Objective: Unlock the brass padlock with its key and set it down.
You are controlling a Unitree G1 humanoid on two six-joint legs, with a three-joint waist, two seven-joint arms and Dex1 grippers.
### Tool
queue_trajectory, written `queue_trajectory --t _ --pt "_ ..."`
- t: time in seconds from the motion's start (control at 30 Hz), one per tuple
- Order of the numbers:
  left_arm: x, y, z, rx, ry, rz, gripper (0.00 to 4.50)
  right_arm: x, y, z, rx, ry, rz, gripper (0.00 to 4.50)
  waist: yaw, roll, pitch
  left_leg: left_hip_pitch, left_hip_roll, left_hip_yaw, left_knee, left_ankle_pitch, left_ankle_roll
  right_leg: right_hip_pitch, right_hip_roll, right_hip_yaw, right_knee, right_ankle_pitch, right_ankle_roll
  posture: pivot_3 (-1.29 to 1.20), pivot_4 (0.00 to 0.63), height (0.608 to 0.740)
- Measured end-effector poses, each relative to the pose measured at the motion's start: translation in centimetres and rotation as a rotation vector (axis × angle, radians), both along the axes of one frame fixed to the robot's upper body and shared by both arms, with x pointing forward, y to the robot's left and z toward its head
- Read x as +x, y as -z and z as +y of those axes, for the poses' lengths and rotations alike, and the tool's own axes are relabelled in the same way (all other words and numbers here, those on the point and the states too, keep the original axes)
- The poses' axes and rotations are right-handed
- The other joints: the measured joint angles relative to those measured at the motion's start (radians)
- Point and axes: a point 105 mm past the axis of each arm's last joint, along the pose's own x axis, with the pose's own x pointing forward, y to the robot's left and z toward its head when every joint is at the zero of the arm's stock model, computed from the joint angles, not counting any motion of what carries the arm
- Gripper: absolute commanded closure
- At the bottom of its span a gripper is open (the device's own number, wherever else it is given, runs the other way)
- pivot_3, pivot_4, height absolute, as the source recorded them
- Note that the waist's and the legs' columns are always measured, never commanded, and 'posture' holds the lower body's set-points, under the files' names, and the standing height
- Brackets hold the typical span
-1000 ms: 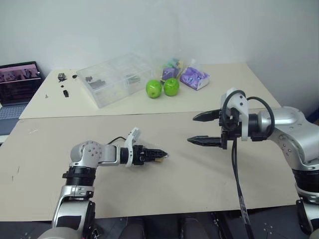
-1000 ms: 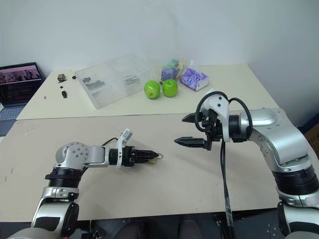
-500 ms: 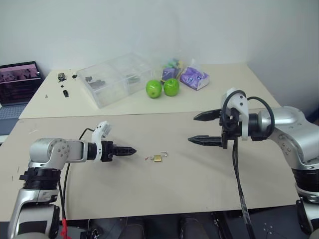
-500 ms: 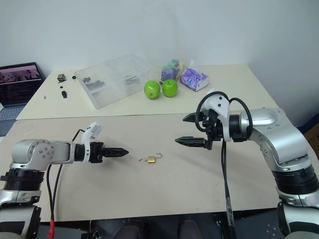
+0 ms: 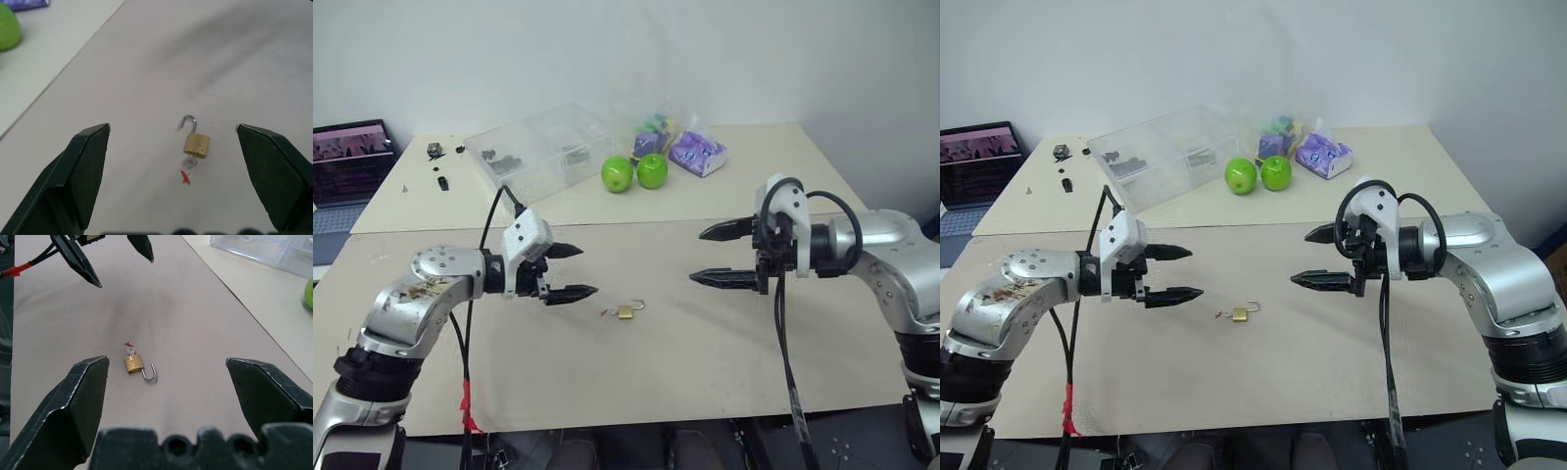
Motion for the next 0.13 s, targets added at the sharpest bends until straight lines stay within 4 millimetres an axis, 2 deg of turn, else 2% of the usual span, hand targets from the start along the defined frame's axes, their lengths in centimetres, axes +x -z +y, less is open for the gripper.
queue_trajectory --t 0.13 --pt "0.18 -0.54 -0.02 -0.005 -0.003 -0.029 0.11 0.32 0.27 -0.29 0.006 0.028 0.009 0.0 -0.003 0.0 0.0 0.0 0.001 0.001 0.0 0.0 0.0 0.0 0.001 -0.001 0.001 0.0 0.0 0.0 0.15 0.74"
